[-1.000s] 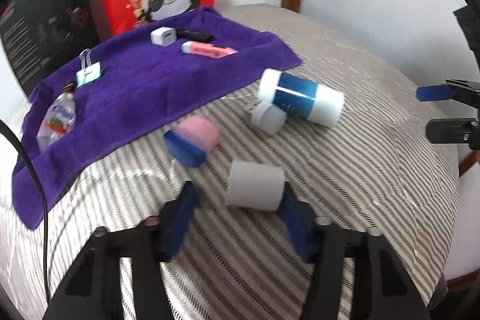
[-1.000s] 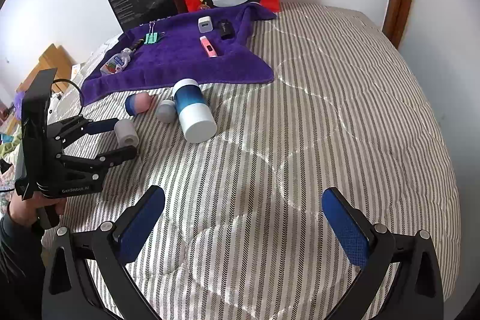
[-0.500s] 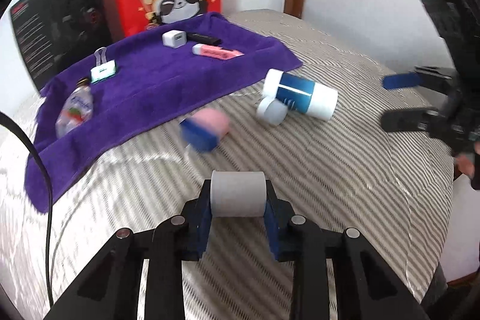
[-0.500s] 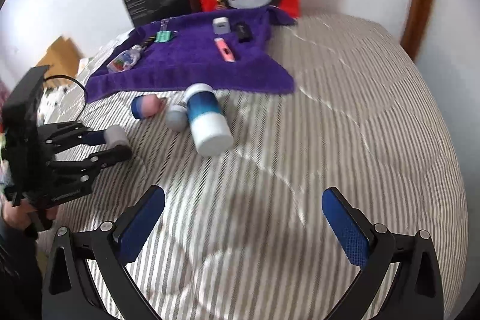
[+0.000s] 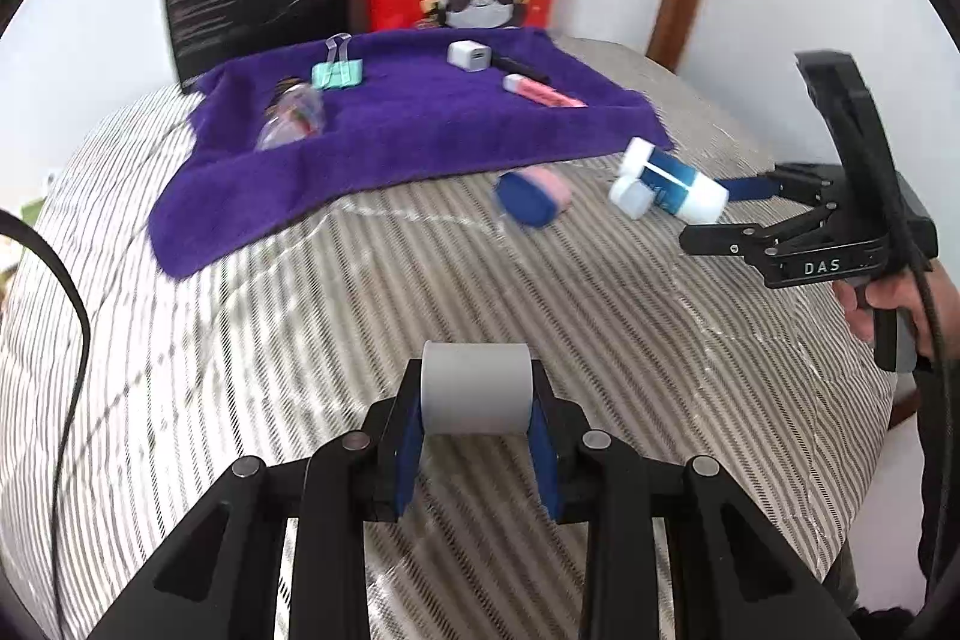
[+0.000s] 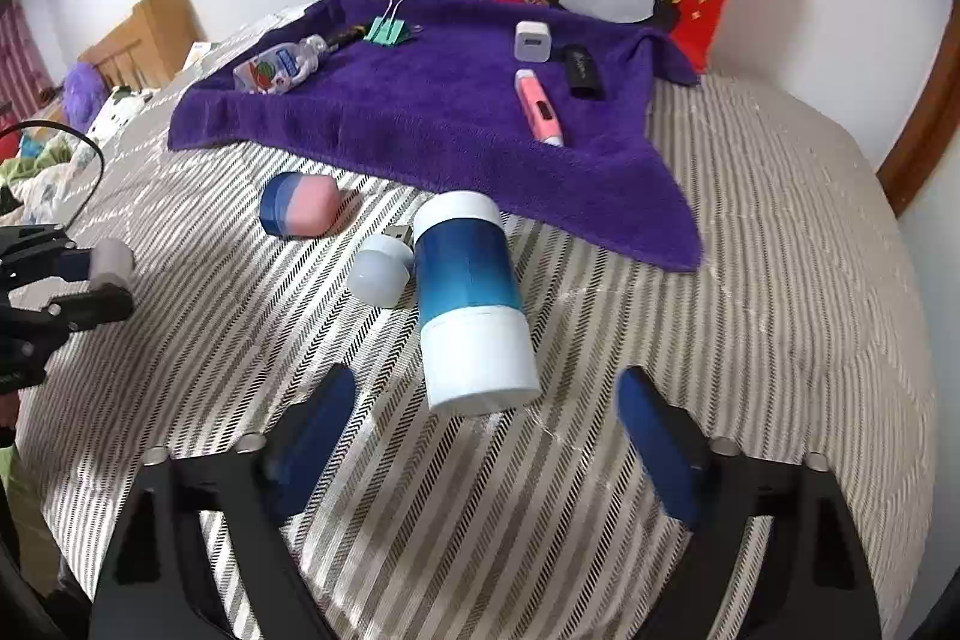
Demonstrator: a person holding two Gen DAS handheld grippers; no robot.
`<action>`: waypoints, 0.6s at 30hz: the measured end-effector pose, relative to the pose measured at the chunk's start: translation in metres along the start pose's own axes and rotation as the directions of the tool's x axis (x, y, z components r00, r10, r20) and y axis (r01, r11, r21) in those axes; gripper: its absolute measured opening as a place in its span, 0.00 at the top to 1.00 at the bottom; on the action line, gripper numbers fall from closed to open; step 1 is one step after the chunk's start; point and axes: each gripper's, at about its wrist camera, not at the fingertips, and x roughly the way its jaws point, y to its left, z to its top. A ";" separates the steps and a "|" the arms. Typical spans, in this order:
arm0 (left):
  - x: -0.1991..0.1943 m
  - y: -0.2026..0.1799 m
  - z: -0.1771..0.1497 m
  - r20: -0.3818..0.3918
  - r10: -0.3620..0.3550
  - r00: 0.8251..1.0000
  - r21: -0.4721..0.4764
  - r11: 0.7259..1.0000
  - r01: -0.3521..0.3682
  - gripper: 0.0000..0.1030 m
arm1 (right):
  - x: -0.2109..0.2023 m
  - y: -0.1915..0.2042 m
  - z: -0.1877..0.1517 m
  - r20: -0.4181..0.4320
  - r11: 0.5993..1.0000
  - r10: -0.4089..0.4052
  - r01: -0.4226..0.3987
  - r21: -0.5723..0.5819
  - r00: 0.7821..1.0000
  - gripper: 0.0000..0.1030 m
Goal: Organize rigid objects
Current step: 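Grasp the white tape roll with the left tool while the right tool grasps the blue-white cylinder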
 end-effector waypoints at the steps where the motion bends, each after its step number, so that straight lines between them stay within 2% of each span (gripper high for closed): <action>1: -0.001 0.003 -0.002 0.003 -0.001 1.000 -0.013 1.000 0.001 0.71 | 0.005 -0.001 0.000 -0.008 1.000 0.006 -0.006 -0.001 1.000 0.25; 5: -0.003 0.010 -0.007 0.012 -0.003 1.000 -0.046 0.999 0.004 0.71 | 0.010 -0.002 0.006 0.013 1.000 0.018 -0.018 -0.005 1.000 0.26; 8: -0.004 0.013 -0.010 0.014 -0.007 1.000 -0.056 0.998 0.008 0.71 | 0.014 -0.003 0.013 0.024 1.000 0.020 -0.019 -0.015 1.000 0.32; 10: -0.004 0.014 -0.011 0.010 -0.010 1.000 -0.058 0.998 0.011 0.71 | 0.016 -0.003 0.018 0.023 1.000 0.018 -0.018 -0.020 1.000 0.41; 12: -0.005 0.016 -0.012 0.010 -0.011 1.000 -0.062 0.998 0.011 0.71 | 0.016 -0.001 0.023 0.016 0.999 0.021 -0.021 -0.033 1.000 0.57; 14: -0.005 0.018 -0.014 0.011 -0.014 1.000 -0.073 0.997 0.015 0.71 | 0.017 0.003 0.025 0.009 0.999 0.016 -0.016 -0.050 1.000 0.64; 18: -0.007 0.023 -0.015 0.017 -0.014 1.000 -0.095 0.995 0.015 0.71 | 0.017 0.002 0.025 0.005 0.999 0.016 -0.016 -0.035 1.000 0.65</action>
